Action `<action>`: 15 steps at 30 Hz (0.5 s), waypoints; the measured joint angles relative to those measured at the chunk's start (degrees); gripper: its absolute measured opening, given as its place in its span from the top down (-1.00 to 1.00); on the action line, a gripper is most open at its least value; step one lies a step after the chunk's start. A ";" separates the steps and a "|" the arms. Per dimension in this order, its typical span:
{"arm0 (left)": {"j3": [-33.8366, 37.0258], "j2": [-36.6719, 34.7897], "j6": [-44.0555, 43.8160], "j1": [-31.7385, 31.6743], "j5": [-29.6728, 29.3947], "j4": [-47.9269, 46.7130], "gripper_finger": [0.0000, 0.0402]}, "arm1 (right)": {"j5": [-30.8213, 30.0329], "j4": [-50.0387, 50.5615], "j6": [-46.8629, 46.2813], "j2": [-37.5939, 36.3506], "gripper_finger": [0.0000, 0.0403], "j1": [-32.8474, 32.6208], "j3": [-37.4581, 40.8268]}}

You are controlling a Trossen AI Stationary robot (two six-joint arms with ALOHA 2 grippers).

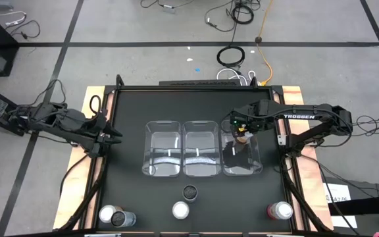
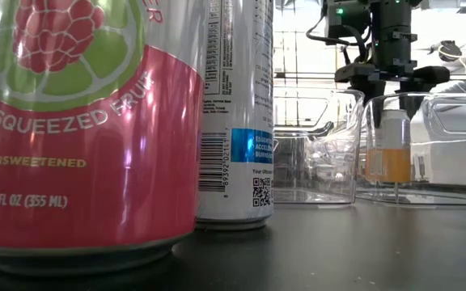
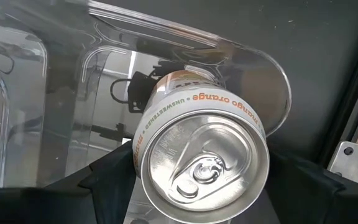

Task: Sort soda cans
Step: Put the right yellow-white soda can into the right transparent bin

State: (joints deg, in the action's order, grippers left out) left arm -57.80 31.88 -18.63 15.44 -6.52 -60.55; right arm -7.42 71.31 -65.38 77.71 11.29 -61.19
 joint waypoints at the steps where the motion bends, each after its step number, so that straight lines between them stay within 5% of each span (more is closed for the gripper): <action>1: 0.00 -0.02 0.00 0.02 0.00 0.02 0.36 | 0.00 0.00 -0.01 0.00 -0.47 0.00 0.00; 15: 0.00 -0.01 0.00 0.01 0.00 0.01 0.36 | -0.07 0.00 0.03 0.00 -0.59 0.00 0.00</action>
State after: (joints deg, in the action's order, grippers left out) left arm -57.80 31.87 -18.63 15.45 -6.52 -60.54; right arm -7.49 71.31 -65.34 77.71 11.29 -61.19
